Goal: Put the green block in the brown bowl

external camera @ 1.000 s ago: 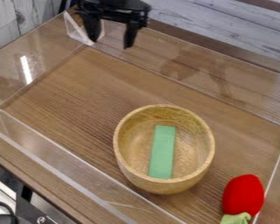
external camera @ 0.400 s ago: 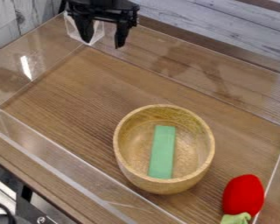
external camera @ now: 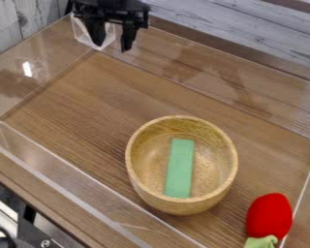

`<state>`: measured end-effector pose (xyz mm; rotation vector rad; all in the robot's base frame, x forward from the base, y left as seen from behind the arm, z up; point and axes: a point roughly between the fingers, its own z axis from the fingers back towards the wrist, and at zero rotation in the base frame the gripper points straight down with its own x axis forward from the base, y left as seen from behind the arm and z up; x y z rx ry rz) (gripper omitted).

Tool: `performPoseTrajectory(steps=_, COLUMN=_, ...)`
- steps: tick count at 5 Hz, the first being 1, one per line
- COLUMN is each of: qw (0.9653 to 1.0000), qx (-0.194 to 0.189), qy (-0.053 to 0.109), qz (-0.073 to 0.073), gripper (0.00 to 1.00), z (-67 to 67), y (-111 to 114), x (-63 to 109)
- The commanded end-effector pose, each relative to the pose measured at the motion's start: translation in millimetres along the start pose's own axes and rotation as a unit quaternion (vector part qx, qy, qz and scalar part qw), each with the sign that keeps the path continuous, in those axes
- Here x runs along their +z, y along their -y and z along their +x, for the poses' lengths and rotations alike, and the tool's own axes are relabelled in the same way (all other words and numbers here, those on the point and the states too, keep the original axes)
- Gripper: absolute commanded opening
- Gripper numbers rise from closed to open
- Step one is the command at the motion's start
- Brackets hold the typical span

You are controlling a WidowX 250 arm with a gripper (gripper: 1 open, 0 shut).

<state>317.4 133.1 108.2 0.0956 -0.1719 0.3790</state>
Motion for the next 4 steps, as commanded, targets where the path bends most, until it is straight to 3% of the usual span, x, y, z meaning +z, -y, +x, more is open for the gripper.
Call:
performPoseTrajectory(steps=1, qw=0.9996, qx=-0.001, qy=0.027, qz=-0.002, gripper=1.00, z=9.8, y=0, x=22.7)
performPoseTrajectory(steps=2, qw=0.9991, qx=-0.031, qy=0.028, qz=-0.009, gripper=1.00, z=16.0, y=0, x=28.4)
performPoseTrajectory(steps=4, qw=0.9962, qx=-0.082, qy=0.024, qz=-0.017, gripper=1.00, z=4.1, y=0, x=35.9)
